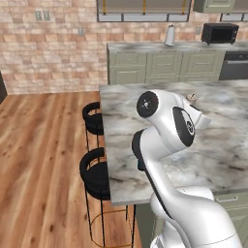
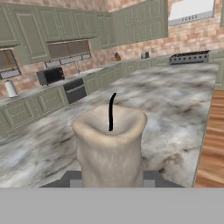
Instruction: Get the candle and the beer from the cabinet and move them to the dining counter.
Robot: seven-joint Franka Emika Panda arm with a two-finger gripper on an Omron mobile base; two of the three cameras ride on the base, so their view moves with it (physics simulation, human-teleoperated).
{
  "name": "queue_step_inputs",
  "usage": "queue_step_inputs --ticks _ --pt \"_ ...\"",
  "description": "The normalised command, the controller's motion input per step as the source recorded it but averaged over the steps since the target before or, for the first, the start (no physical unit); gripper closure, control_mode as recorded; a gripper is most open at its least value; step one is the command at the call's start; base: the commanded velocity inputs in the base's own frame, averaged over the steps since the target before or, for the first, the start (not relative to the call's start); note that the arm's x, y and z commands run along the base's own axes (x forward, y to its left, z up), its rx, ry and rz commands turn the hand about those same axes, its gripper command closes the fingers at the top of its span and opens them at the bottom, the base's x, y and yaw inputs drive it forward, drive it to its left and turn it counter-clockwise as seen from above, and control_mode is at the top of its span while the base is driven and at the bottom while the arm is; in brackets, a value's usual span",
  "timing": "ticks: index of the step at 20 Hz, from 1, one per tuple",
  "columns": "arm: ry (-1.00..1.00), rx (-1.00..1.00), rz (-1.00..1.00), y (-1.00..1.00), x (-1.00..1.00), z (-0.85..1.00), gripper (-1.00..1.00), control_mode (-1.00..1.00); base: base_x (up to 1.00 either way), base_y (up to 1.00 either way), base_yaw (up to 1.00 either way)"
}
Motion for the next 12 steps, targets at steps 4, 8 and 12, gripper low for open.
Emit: queue_step_inputs --ticks 4,8,12 --pt "0.00 0.00 0.00 0.00 0.00 0.00 1.00 1.00 0.00 0.00 0.00" --pt "0.00 0.00 0.00 0.00 0.00 0.00 1.00 1.00 0.00 0.00 0.00" --pt "0.00 0.00 0.00 0.00 0.00 0.00 1.00 -1.00 0.00 0.00 0.00"
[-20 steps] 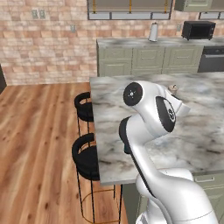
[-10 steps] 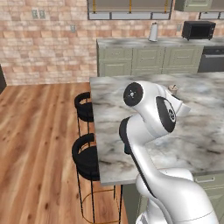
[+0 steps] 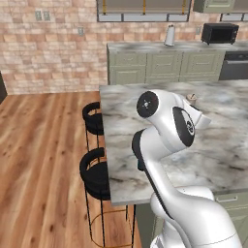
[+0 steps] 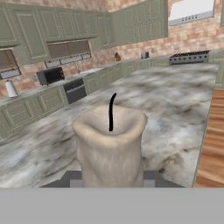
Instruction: Get the candle and the beer from the cabinet and move them to the dining counter.
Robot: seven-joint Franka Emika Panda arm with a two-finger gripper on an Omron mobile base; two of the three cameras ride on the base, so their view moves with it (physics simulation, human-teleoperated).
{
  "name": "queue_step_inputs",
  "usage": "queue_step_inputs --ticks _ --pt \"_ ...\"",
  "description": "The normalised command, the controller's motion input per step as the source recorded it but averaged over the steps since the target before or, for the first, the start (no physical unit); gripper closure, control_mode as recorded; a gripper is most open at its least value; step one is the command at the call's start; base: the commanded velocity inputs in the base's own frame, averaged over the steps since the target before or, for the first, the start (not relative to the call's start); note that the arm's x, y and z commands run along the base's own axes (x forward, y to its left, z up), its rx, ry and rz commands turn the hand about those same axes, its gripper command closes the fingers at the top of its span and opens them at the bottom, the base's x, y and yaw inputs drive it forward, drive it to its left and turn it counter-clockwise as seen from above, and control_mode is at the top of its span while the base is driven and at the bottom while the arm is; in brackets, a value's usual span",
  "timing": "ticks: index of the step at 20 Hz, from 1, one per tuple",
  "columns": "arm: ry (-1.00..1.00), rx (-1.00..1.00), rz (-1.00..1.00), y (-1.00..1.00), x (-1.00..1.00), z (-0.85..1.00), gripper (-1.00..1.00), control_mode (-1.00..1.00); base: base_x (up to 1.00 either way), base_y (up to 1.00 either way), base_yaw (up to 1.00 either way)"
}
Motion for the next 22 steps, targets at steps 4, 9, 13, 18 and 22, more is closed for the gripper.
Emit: queue_step_inputs --ticks 4,9,13,18,22 --pt "0.00 0.00 0.03 -0.02 -0.01 0.03 1.00 -1.00 0.00 0.00 0.00" --pt "0.07 0.01 0.24 -0.15 -0.04 0.10 1.00 -1.00 0.00 0.00 0.00" --pt "0.21 0.00 0.34 -0.19 0.00 0.04 1.00 -1.00 0.00 0.00 0.00" --pt "0.18 0.00 0.42 -0.18 0.00 0.00 1.00 -1.00 0.00 0.00 0.00" --pt "0.11 0.00 0.46 -0.17 0.00 -0.01 1.00 -1.00 0.00 0.00 0.00"
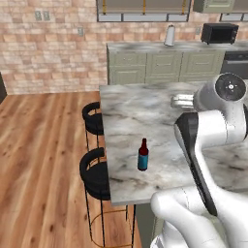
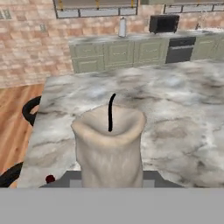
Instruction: Get the candle and the beer from the cabinet and move them to the dining counter.
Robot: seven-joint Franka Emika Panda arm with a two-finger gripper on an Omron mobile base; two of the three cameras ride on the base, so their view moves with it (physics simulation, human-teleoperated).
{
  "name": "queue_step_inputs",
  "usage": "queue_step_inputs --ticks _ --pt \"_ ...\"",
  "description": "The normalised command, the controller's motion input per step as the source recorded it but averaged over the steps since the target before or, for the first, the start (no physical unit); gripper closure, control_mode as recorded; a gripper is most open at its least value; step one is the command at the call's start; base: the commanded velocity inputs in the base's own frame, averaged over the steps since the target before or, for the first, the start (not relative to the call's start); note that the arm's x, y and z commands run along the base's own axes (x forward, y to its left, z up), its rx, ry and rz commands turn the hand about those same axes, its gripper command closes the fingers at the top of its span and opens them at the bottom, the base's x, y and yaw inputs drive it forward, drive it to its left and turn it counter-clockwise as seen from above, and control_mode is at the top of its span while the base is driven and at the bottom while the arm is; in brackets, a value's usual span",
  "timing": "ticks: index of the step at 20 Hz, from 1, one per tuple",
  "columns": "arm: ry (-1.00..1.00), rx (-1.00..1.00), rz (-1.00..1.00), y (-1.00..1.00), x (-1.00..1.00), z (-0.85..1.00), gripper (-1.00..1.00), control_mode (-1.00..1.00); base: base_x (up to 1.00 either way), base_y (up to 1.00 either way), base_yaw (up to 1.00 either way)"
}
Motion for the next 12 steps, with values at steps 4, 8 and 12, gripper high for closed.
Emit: queue_step_inputs --ticks 4,8,12 --pt "0.10 0.00 0.46 -0.10 0.00 -0.06 1.00 -1.00 0.00 0.00 0.00" --pt "0.08 0.00 0.45 -0.03 0.00 -0.10 1.00 -1.00 0.00 0.00 0.00" --pt "0.05 0.00 0.47 -0.03 0.01 -0.10 1.00 -1.00 0.00 0.00 0.00"
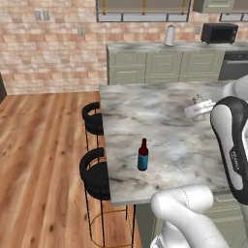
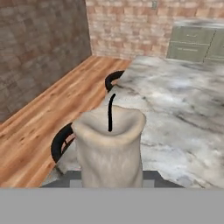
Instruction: Get the candle and the beer from the cabinet and move them to the dining counter.
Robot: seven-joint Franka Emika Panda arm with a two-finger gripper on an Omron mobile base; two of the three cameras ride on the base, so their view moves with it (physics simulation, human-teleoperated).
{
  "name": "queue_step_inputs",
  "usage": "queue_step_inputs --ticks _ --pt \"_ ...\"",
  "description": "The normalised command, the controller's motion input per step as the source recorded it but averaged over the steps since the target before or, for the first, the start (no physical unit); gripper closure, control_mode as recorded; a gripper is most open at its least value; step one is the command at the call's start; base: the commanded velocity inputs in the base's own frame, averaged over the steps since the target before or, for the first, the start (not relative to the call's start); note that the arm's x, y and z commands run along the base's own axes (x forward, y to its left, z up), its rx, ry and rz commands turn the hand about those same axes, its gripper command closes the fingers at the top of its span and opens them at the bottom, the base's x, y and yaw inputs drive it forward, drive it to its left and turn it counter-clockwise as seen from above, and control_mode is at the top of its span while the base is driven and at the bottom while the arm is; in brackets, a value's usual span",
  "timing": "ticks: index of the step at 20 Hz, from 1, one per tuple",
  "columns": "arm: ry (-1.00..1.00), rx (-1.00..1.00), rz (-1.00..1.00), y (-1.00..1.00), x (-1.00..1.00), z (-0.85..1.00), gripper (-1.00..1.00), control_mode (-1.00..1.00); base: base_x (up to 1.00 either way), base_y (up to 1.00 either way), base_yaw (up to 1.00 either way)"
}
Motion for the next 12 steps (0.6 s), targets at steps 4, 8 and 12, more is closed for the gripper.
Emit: queue_step_inputs --ticks 4,8,12 --pt "0.04 0.00 0.50 -0.02 0.04 -0.13 1.00 -1.00 0.00 0.00 0.00" --pt "0.03 0.00 0.52 0.00 0.04 -0.14 1.00 -1.00 0.00 0.00 0.00" --pt "0.03 0.00 0.48 0.07 0.08 -0.19 1.00 -1.00 0.00 0.00 0.00"
